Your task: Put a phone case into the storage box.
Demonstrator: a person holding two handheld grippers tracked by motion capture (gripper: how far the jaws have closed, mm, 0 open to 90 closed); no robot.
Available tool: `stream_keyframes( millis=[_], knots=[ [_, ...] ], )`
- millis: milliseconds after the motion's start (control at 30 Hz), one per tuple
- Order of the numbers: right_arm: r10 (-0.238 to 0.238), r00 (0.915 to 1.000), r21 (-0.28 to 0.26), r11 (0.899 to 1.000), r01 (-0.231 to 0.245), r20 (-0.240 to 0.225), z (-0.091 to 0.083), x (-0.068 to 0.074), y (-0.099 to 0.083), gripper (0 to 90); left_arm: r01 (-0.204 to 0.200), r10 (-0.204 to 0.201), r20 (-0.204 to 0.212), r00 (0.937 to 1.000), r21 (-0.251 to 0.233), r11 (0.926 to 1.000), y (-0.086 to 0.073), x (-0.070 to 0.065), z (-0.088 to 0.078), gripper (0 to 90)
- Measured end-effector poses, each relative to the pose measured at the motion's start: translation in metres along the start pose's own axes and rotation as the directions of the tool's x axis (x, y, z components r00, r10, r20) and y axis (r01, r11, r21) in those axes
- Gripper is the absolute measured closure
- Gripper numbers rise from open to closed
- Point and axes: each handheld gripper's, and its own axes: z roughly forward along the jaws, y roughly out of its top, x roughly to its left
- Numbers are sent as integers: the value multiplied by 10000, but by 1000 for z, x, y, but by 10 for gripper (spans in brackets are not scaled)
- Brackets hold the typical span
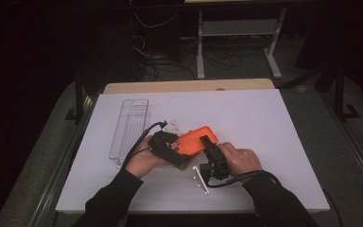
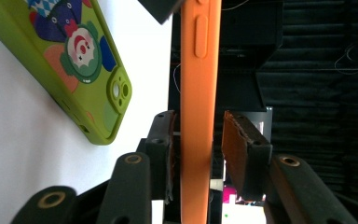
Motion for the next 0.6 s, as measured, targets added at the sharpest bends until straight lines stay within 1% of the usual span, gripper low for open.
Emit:
stream_keyframes(
  millis=[367, 500, 600],
  knots=[
    [-101, 9995, -81, 9999, 98, -297, -1, -1, 0, 766, 0, 0, 40, 10000, -36, 10000, 0, 0, 0, 158],
    [-138, 9994, -87, 9999, 136, -330, -2, 0, 0, 773, 59, -59, 73, 10000, -10, 10000, 0, 0, 1, 157],
    [-85, 9992, -57, 9999, 83, -399, -2, 1, 1, 776, -16, 15, 98, 10000, 40, 10000, 0, 1, 1, 153]
  ],
)
